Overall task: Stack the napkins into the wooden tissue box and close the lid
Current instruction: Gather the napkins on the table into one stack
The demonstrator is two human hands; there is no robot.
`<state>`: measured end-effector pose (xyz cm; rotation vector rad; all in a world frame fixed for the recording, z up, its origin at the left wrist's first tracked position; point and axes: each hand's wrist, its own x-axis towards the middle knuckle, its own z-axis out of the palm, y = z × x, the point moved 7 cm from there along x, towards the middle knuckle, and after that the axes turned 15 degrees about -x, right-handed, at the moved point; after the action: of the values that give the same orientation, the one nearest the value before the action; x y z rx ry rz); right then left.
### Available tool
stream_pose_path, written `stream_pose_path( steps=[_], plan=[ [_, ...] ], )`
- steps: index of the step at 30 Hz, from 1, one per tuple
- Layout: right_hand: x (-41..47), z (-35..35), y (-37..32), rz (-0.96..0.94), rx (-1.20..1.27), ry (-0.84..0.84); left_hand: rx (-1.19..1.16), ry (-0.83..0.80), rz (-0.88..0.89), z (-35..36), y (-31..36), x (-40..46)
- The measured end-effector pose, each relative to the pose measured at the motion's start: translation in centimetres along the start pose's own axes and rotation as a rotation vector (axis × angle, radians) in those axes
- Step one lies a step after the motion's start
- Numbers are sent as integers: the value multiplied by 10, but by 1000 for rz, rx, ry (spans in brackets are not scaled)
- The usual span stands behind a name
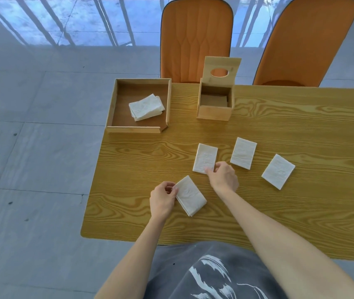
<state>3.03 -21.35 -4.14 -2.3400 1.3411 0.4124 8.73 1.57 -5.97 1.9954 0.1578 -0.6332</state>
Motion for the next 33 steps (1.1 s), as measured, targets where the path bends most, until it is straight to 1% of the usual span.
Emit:
stream_pose_path(
  steps=[4,7,10,14,16,18,20,23,25,27,30,33],
  plan=[
    [8,-1,-12,110,-22,-43,-73,61,-70,-11,-6,5],
    [11,3,-14,134,-29,-69,-133,100,-101,-11,-10,8],
    [14,1,-15,96,-3,-47,-158,119,-104,-11,-10,11],
    [20,-3,-12,-36,213,-14,-198,118,-121,-11,-11,12],
    [21,-3,-9,-98,409,-82,-209,110,-130,-12,-13,13],
    [14,-3,-8,-131,600,-235,-214,98,-136,-12,-14,14],
    [-1,0,-10,-196,661,-406,-216,93,-142,-13,-15,15],
    [-24,15,-13,-271,633,-593,-225,79,-156,-14,-16,16],
    [-33,29,-13,-281,568,-632,-238,67,-173,-14,-17,16],
    [-38,40,-14,-288,485,-605,-250,60,-189,-15,-16,15],
    [-36,44,-14,-324,261,-464,-295,57,-210,-15,-14,13],
    [-36,45,-16,-348,110,-379,-321,41,-219,-14,-14,13]
  ],
)
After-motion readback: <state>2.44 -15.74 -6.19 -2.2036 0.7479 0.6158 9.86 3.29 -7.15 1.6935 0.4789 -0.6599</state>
